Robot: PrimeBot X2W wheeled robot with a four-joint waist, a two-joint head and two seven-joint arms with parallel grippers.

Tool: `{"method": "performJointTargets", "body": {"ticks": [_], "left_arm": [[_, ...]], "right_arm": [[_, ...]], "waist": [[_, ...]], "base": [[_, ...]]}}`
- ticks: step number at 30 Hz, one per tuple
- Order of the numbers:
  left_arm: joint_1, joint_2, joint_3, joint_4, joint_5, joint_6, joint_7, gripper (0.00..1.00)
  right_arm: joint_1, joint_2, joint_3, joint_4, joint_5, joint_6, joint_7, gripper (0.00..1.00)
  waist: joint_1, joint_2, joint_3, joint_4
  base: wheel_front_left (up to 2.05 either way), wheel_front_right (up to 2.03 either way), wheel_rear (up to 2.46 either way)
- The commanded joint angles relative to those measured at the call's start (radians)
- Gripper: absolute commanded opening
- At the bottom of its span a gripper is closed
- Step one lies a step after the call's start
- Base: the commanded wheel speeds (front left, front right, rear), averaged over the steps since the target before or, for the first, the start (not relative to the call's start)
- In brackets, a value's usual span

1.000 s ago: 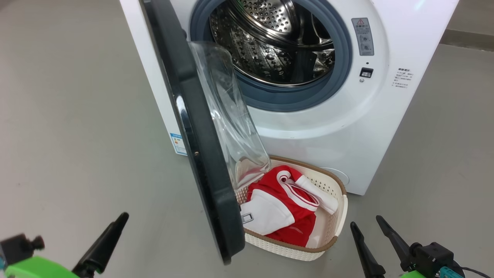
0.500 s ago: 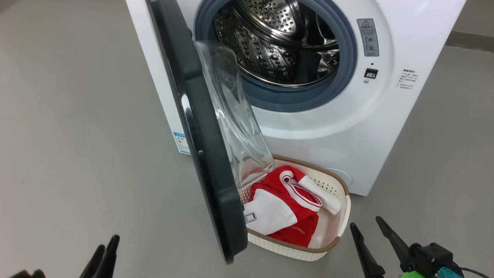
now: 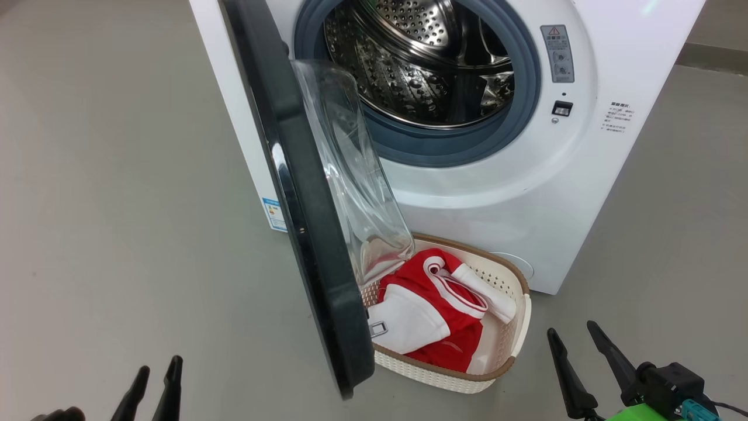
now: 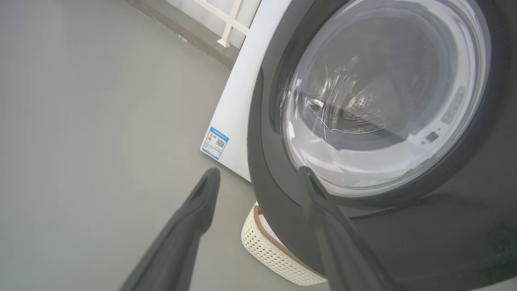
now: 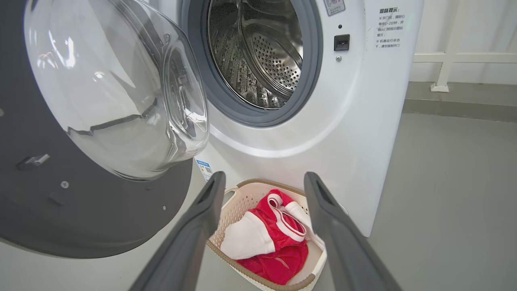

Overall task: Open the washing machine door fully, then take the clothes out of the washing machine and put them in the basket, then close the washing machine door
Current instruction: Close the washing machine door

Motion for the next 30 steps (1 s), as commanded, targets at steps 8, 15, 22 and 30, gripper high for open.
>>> {"method": "performJointTargets", "body": {"ticks": [8,15,22,30], "left_arm": [[0.005,-0.086,0.188,-0.027,0.368,-0.006,-0.012,1.0],[0.032,-0.201,0.316,-0.109,0.66,-0.006,-0.012,1.0],[0.068,-0.261,0.364,-0.155,0.805,-0.006,-0.012,1.0],[0.081,-0.279,0.37,-0.149,0.813,-0.006,-0.012,1.0]], "right_arm": [[-0.043,-0.004,0.005,-0.027,-0.008,0.005,-0.006,1.0],[-0.042,-0.001,-0.001,-0.028,-0.009,0.005,-0.006,1.0],[-0.033,0.001,0.0,-0.028,-0.011,0.005,-0.006,1.0],[-0.025,0.001,-0.003,-0.029,-0.012,0.005,-0.006,1.0]], "waist": [[0.0,-0.0001,0.007,-0.006],[0.0,-0.0001,0.01,-0.013],[0.0,-0.0001,0.007,-0.019],[0.0,-0.0001,0.009,-0.018]], "base": [[0.0,0.0,0.0],[0.0,0.0,0.0],[0.0,0.0,0.0],[0.0,0.0,0.0]]}}
